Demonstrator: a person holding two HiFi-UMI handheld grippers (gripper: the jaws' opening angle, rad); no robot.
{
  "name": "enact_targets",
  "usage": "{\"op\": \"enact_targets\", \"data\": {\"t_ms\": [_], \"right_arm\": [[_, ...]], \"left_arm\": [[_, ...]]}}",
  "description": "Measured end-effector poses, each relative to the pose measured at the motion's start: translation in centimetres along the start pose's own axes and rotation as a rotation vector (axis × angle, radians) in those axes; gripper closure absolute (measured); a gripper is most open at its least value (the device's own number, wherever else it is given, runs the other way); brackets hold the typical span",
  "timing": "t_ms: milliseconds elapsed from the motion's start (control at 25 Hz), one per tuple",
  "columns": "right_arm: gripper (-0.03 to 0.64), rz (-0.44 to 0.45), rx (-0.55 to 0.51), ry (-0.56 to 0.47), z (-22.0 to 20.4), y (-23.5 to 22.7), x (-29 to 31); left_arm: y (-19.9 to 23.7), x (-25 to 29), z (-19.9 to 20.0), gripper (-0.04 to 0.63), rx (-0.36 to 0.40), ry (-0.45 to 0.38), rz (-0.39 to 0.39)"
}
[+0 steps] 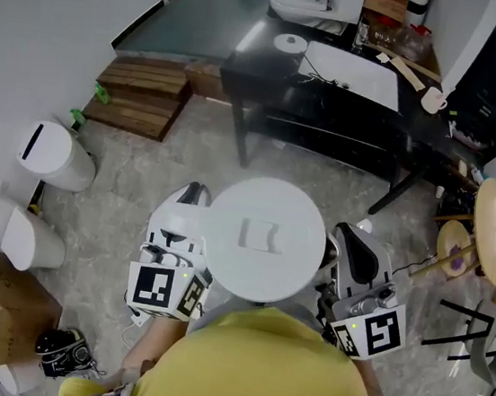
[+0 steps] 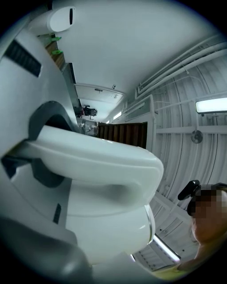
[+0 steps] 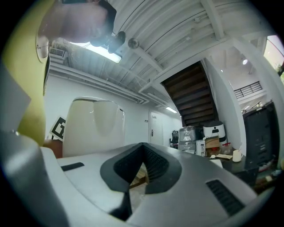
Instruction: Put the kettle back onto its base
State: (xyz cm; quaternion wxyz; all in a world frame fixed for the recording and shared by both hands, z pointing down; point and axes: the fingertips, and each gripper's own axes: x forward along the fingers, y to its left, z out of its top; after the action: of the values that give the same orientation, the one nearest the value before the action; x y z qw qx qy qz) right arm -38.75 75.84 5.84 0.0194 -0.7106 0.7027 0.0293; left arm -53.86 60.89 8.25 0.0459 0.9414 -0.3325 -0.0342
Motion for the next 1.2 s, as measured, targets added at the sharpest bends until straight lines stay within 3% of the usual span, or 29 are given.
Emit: {"op": "enact_targets", "data": {"t_ms": [480, 840, 1200], "right_arm": [[0.607, -0.010, -0.006, 0.034, -2.4, -2.3, 2.7], [0.607, 0.021, -0.018, 0.015, -2.4, -8.0, 8.5], [0.607, 0.082, 0.001, 0.025, -2.6, -14.5, 15.1]], "left_arm": [[1.8, 4.5, -1.6, 0.552, -0.007, 0.005, -0.007], [2.1, 12.0, -1.7, 0.552, -0.026, -0.007, 0.002], [2.6, 19.7, -1.4, 0.552, -0.036, -0.014, 0.061]]}}
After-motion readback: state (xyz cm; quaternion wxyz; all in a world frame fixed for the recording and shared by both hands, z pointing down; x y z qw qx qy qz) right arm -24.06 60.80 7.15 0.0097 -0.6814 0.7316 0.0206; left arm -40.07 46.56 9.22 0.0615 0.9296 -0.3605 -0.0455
